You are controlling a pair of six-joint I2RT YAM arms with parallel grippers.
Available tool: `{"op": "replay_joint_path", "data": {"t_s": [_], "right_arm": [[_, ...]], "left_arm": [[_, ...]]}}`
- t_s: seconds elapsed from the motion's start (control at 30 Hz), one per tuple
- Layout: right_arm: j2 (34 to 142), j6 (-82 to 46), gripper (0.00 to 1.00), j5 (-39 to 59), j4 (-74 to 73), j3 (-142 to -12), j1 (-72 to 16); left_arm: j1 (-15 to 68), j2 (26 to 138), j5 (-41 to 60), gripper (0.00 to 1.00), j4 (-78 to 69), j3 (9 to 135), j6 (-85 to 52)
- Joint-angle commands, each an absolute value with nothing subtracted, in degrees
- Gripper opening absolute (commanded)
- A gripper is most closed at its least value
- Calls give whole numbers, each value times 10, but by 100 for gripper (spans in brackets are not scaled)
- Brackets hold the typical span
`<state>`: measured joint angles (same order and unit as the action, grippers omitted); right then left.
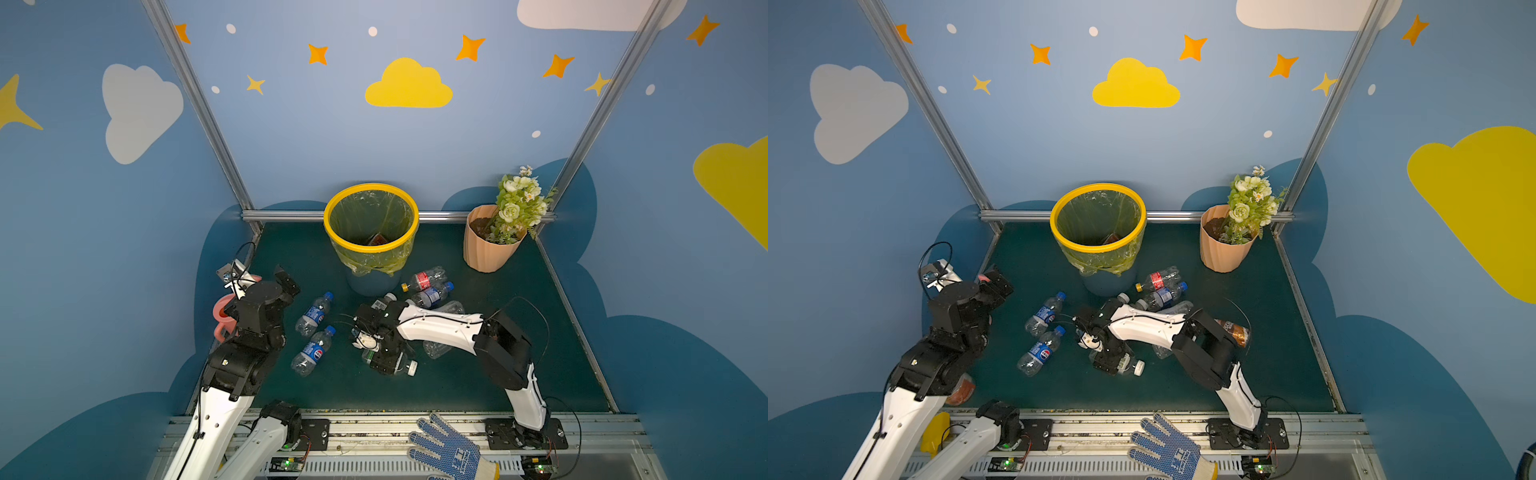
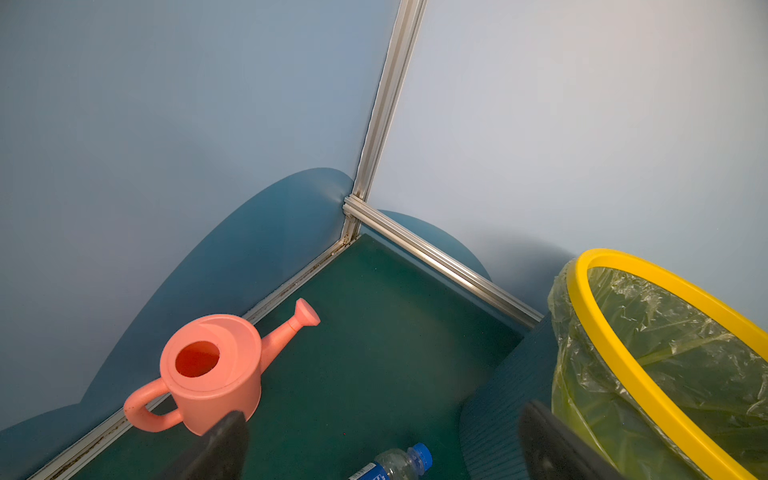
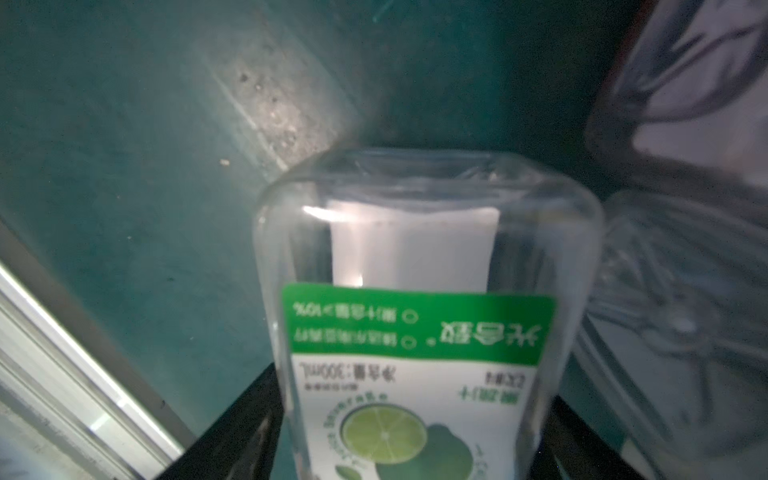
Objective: Throw the plastic bottles in the bin
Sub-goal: 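Grasp the green lime-label bottle with the right gripper and lift it, then carry the lime-label bottle over the yellow bin and open the right gripper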
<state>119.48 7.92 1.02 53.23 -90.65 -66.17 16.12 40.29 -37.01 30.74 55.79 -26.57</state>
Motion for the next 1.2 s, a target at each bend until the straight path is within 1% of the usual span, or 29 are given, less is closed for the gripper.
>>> {"op": "replay_joint_path", "data": {"t_s": [0.0, 0.07, 0.1, 0.23, 0.37, 0.47, 0.67, 0.83, 0.93, 1.03, 1.17], "right_arm": [[1215, 78, 74, -7, 567, -926, -670], [1219, 76, 67, -9, 568, -929, -672], [1218, 76, 66, -8, 569, -931, -672], [1219, 77, 65, -3, 569, -938, -673], [1207, 78, 55, 16, 565, -940, -671], [1172, 77, 55, 31, 546, -933, -667], [1073, 75, 56, 51, 498, -921, -643], [960, 71, 55, 74, 436, -901, -601], [876, 68, 55, 48, 370, -879, -579], [796, 83, 56, 7, 269, -842, -562], [730, 88, 54, -11, 191, -838, -515]], "left_arm": [[157, 393, -385, 100, 321, 550, -256], [157, 391, -386, 100, 321, 549, -253], [157, 391, -387, 100, 322, 548, -252], [156, 389, -388, 100, 322, 546, -252], [156, 389, -388, 100, 321, 544, -252], [154, 388, -388, 100, 321, 544, -251], [152, 389, -387, 100, 319, 539, -254], [151, 394, -382, 100, 320, 535, -254], [152, 402, -374, 100, 325, 532, -240], [152, 419, -358, 100, 335, 536, -233], [155, 446, -331, 100, 344, 542, -236]]}}
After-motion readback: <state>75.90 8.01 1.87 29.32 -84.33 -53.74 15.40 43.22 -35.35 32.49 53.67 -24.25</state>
